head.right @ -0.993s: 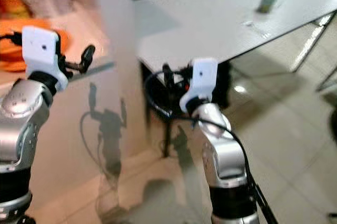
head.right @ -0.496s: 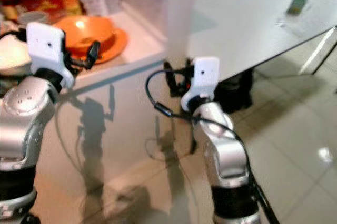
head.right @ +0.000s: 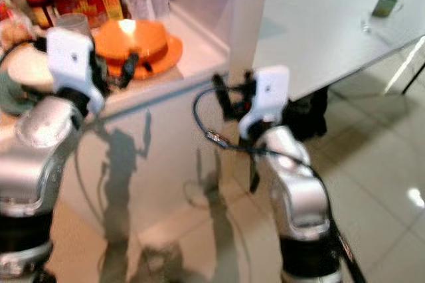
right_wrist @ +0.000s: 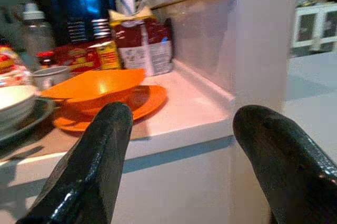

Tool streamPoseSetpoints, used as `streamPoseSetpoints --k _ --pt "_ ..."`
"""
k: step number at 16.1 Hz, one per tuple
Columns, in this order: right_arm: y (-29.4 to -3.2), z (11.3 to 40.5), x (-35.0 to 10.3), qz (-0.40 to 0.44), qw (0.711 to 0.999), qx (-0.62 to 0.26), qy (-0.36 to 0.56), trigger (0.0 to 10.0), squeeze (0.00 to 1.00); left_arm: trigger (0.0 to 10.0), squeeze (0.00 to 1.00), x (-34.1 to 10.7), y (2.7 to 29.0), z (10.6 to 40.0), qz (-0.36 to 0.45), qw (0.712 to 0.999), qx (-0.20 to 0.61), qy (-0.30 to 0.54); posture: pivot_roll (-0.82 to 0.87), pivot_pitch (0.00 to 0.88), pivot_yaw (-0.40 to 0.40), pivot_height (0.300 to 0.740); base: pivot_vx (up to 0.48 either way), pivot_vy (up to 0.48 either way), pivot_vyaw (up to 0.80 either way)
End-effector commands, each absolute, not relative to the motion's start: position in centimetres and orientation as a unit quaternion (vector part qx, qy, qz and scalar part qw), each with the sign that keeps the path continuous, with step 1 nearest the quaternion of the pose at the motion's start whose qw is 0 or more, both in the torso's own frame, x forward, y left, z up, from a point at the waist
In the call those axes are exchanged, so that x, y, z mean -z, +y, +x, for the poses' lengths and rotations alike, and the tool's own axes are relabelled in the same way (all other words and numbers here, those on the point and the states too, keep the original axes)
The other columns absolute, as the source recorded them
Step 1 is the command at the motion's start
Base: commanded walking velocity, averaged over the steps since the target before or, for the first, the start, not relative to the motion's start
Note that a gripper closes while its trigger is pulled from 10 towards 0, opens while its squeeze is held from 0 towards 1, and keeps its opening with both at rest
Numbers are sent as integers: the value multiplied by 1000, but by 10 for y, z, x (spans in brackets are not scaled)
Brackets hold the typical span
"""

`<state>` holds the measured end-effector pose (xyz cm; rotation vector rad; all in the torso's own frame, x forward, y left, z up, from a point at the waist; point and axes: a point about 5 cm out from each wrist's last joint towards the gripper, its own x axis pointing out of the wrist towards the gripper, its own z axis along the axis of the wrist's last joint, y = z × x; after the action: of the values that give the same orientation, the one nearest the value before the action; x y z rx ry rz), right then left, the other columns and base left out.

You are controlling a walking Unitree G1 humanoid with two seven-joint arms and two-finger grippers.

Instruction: Setting the table

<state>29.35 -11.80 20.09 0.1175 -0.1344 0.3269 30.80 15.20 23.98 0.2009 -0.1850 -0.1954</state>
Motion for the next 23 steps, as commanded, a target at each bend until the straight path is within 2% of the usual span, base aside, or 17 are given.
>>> streamPoseSetpoints --k 1,19,22,23 --pt "-119 293 -202 62 982 -162 -68 10000 0 10000 0 -245 149 308 101 984 105 -102 -8 0 8 740 394 0 0" --pt "-125 288 -200 59 979 -183 -62 10000 0 10000 0 -255 126 304 85 976 159 -121 -4 0 11 740 396 0 0" --pt "-123 287 -199 55 977 -195 -59 10000 0 10000 0 -256 126 304 92 975 163 -119 0 0 13 740 396 0 0" --pt "-122 287 -199 55 977 -198 -59 10000 0 10000 0 -252 135 311 88 982 144 -87 6 0 9 740 0 0 0"
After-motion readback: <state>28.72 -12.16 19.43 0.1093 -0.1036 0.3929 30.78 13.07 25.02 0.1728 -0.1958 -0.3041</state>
